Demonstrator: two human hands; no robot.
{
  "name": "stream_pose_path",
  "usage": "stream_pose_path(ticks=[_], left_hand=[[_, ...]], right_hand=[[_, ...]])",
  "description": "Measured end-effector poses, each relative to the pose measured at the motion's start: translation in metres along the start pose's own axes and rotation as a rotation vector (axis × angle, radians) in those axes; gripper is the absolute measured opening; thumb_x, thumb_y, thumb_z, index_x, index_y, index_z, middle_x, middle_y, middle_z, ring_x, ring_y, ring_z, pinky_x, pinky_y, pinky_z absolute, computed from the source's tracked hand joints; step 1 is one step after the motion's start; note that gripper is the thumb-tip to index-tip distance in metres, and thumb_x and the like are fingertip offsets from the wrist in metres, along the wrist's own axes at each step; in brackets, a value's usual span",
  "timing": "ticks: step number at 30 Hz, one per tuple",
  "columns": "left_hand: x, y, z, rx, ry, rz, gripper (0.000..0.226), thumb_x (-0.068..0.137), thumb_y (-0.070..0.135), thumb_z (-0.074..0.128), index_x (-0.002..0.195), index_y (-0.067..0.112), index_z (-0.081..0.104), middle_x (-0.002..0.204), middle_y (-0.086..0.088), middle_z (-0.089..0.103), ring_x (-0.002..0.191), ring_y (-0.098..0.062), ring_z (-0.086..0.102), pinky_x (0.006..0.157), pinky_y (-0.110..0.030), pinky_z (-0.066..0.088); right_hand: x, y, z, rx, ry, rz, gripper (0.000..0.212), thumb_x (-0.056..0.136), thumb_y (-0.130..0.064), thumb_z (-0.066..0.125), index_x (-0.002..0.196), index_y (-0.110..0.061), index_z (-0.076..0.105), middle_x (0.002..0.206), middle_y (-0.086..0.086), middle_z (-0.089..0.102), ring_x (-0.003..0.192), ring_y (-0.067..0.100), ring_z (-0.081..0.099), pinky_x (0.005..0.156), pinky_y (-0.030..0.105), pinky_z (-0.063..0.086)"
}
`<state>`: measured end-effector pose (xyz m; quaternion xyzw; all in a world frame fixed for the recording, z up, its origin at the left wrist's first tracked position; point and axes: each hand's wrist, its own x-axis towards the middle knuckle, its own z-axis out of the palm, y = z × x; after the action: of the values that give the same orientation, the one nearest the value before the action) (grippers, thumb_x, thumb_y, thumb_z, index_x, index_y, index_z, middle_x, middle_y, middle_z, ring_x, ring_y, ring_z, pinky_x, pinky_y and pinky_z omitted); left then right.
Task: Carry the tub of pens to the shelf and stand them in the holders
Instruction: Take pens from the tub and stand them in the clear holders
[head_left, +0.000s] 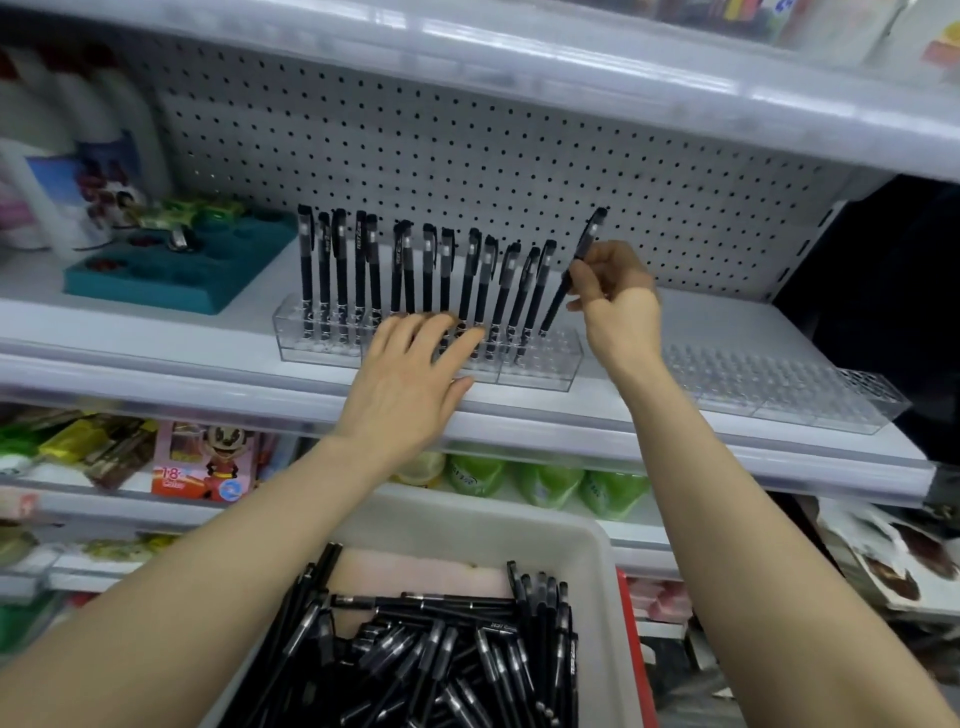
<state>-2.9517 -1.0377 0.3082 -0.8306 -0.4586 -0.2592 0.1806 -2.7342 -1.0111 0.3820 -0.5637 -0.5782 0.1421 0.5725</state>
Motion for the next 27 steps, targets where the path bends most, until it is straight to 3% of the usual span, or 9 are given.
stream_pose_path(ticks=[3, 7, 14, 17, 22, 27], left_hand=[[-0.001, 0.000, 0.002, -0.002, 0.011, 0.003, 0.047, 0.098, 0.037, 0.046, 0.141, 0.018, 0.046, 0.135, -0.014, 0.049, 0.121, -0.034, 0.043, 0.108, -0.050, 0.032], [-0.001, -0.001, 0.003, -0.003, 0.021, 0.012, 0.047, 0.098, 0.036, 0.048, 0.141, 0.017, 0.047, 0.134, -0.014, 0.050, 0.120, -0.034, 0.044, 0.108, -0.051, 0.032], [-0.004, -0.001, -0.008, -0.081, -0.036, 0.005, 0.054, 0.095, 0.034, 0.051, 0.145, 0.014, 0.042, 0.141, -0.015, 0.046, 0.131, -0.034, 0.038, 0.114, -0.050, 0.029], [-0.023, 0.001, -0.018, -0.171, -0.005, 0.001, 0.049, 0.092, 0.025, 0.059, 0.138, 0.010, 0.050, 0.137, -0.013, 0.049, 0.130, -0.031, 0.040, 0.107, -0.047, 0.039], [-0.077, -0.003, -0.020, -0.294, -0.040, 0.072, 0.029, 0.092, 0.026, 0.055, 0.115, 0.014, 0.066, 0.108, -0.004, 0.064, 0.096, -0.026, 0.059, 0.073, -0.037, 0.053], [-0.118, -0.010, 0.008, -0.312, -0.225, 0.001, 0.037, 0.095, 0.031, 0.054, 0.129, 0.019, 0.058, 0.117, -0.001, 0.059, 0.103, -0.025, 0.056, 0.081, -0.043, 0.052]], right_hand=[[-0.007, 0.009, 0.005, -0.155, -0.100, 0.020, 0.009, 0.096, -0.016, 0.059, 0.105, -0.013, 0.059, 0.087, 0.000, 0.063, 0.083, 0.021, 0.061, 0.075, 0.033, 0.053], [-0.018, 0.012, 0.009, -0.206, -0.106, 0.015, 0.018, 0.098, -0.016, 0.057, 0.111, -0.004, 0.059, 0.087, 0.001, 0.059, 0.080, 0.017, 0.054, 0.070, 0.021, 0.038], [-0.024, 0.001, 0.005, -0.294, -0.134, 0.070, 0.026, 0.096, -0.016, 0.061, 0.120, -0.007, 0.058, 0.096, 0.001, 0.062, 0.089, 0.017, 0.058, 0.080, 0.027, 0.047], [-0.034, -0.001, 0.001, -0.348, -0.072, 0.053, 0.034, 0.094, -0.017, 0.063, 0.127, -0.013, 0.053, 0.103, 0.002, 0.063, 0.093, 0.017, 0.059, 0.080, 0.028, 0.048], [-0.098, -0.004, 0.005, -0.261, 0.015, -0.050, 0.019, 0.093, -0.013, 0.062, 0.112, -0.014, 0.059, 0.091, -0.005, 0.061, 0.081, 0.010, 0.056, 0.073, 0.018, 0.047], [-0.167, 0.003, 0.027, -0.314, -0.199, 0.005, 0.005, 0.089, -0.017, 0.066, 0.091, -0.021, 0.068, 0.079, -0.009, 0.068, 0.072, 0.005, 0.061, 0.071, 0.024, 0.050]])
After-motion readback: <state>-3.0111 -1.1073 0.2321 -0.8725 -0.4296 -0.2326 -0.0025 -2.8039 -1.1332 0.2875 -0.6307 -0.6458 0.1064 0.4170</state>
